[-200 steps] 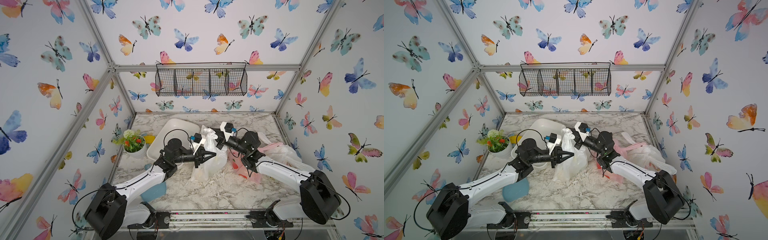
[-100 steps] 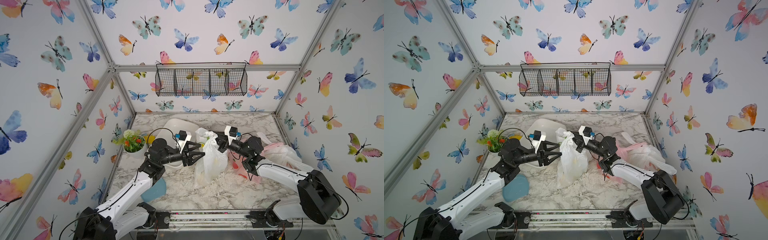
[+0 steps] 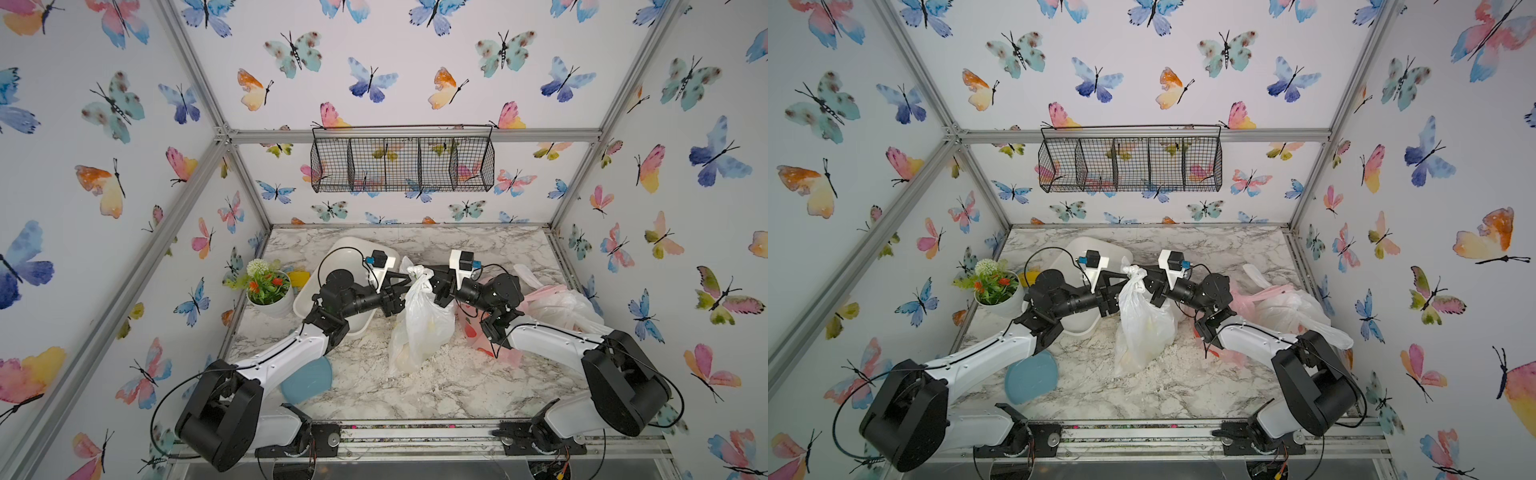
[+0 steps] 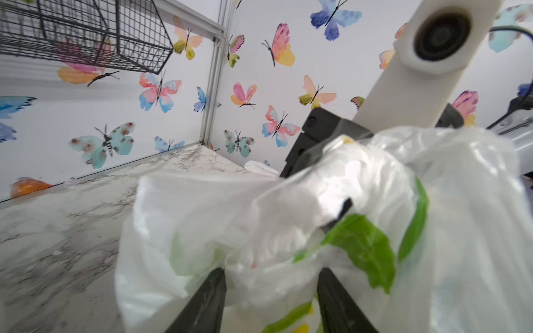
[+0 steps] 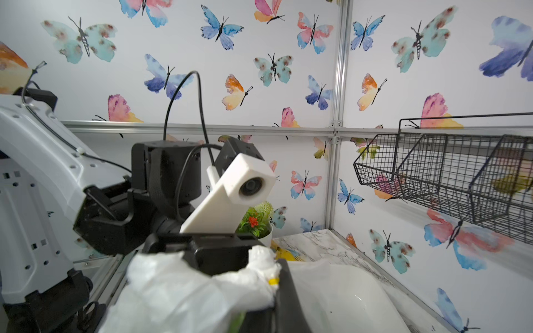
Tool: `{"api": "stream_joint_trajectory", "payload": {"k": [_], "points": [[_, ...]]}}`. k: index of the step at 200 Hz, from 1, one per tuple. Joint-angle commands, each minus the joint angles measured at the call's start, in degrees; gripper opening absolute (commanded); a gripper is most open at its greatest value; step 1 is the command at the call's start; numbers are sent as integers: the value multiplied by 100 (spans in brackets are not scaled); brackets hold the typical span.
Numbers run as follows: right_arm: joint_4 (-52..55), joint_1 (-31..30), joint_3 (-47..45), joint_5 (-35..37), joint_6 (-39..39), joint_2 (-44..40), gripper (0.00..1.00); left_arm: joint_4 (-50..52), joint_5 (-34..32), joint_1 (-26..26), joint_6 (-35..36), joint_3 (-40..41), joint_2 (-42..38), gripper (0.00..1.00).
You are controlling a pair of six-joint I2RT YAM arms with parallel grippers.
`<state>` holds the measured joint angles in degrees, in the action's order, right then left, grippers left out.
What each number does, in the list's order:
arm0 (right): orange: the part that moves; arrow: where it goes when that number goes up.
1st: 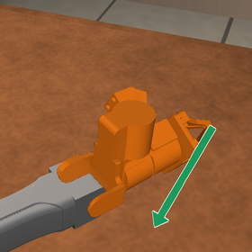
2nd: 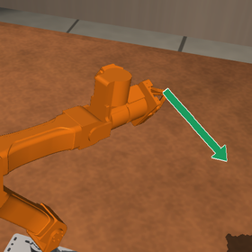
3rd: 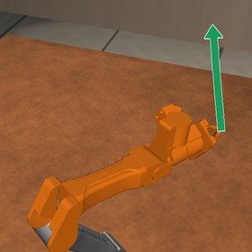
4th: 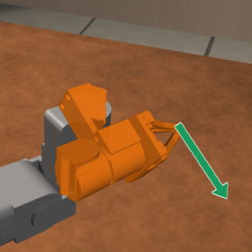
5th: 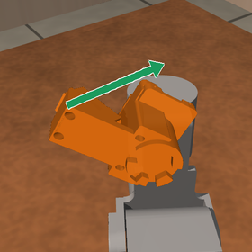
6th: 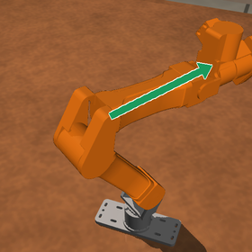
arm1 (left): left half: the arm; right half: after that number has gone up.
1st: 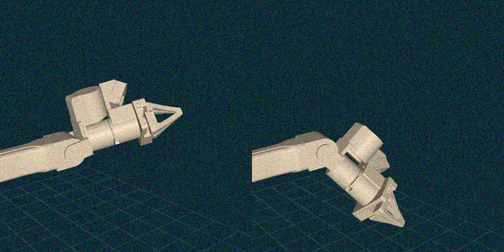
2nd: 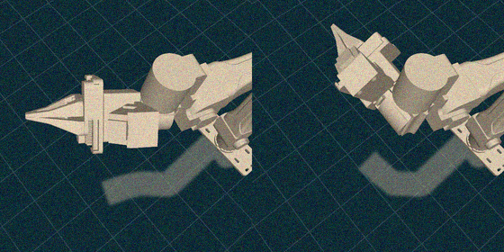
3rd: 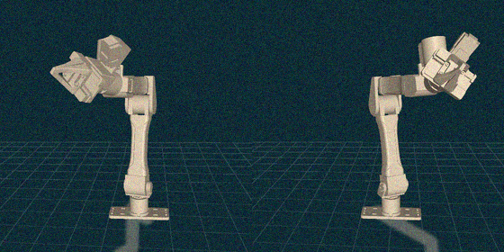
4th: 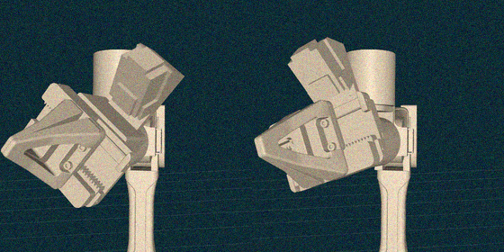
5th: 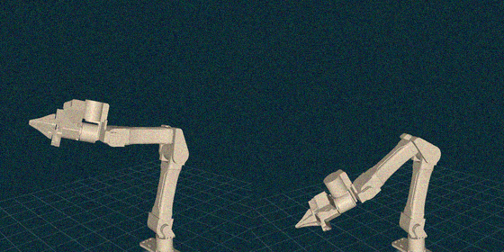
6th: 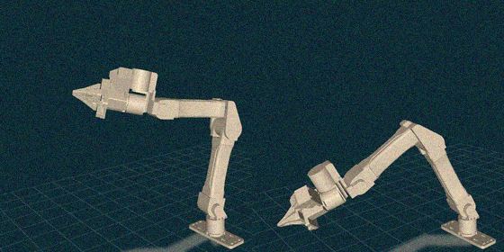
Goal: Place the pears into plastic bags & tie knots
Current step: Tie the plastic bag at the center of the board.
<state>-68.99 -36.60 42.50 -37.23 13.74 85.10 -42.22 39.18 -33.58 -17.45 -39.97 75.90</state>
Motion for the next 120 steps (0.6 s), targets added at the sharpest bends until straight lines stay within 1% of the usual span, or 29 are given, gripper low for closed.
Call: {"api": "stream_joint_trajectory", "payload": {"k": [1,12,32,43,61,78,89,105,120], "points": [[-606,12,171,-146,528,68,3,-1422,-50,-166,-547,258,104,54],[-609,11,166,-159,645,92,5,-1453,-57,-120,-520,327,45,54],[-431,12,240,-350,739,145,6,-755,-58,5,-150,297,-235,54],[-445,12,226,-374,784,156,6,-229,-78,81,51,287,-476,55],[-550,28,171,-311,833,147,3,865,-200,248,374,234,-969,55],[-613,39,184,-333,915,173,2,1933,-245,554,570,137,-1479,55],[-664,39,202,-371,1005,206,2,2424,-175,775,635,51,-1768,54],[-764,39,228,-468,1145,272,2,2767,10,994,670,-187,-2015,52],[-856,39,282,-607,1300,335,3,2702,105,1023,564,-418,-1967,49]]}}
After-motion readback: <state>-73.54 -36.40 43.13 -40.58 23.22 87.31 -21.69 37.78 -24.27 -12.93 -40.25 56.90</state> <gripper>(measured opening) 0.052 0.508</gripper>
